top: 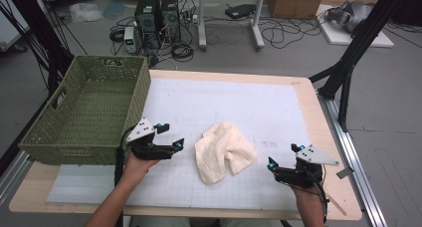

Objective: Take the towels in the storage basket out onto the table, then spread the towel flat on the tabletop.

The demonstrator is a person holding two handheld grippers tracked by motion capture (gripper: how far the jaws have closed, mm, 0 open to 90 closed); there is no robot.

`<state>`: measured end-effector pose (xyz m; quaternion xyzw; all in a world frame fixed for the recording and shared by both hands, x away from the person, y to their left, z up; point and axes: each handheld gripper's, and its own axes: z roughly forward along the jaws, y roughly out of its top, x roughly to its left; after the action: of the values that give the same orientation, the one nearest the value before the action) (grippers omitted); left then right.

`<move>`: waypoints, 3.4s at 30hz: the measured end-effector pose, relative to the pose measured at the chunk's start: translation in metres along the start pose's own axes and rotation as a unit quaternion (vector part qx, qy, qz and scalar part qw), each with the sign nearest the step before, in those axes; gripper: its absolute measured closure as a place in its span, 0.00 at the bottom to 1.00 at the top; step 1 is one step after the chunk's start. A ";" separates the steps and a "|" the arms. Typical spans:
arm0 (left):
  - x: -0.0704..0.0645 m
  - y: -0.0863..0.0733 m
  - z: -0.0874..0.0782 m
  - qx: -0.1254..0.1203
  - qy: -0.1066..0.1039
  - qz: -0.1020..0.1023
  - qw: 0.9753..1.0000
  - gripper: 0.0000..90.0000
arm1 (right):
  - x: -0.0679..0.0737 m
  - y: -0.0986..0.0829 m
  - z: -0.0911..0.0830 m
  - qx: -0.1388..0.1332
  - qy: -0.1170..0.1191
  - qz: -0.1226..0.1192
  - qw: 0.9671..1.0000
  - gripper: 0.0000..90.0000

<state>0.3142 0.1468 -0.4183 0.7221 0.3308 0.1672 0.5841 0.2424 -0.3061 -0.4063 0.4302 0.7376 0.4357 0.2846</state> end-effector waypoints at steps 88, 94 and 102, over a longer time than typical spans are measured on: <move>0.012 -0.009 -0.012 -0.006 0.018 -0.003 1.000 0.21 | 0.075 0.058 0.081 0.026 0.201 -0.015 0.979 0.93; 0.011 -0.009 -0.010 -0.004 0.017 -0.003 1.000 0.21 | 0.038 0.073 0.088 0.016 0.142 0.018 0.990 0.93; 0.011 -0.011 -0.009 -0.001 0.014 -0.005 1.000 0.22 | 0.006 0.070 0.113 0.037 0.083 0.050 0.995 0.92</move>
<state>0.3133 0.1619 -0.4276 0.7178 0.3422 0.1749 0.5806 0.3559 -0.2384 -0.3963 0.4387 0.7520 0.4563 0.1841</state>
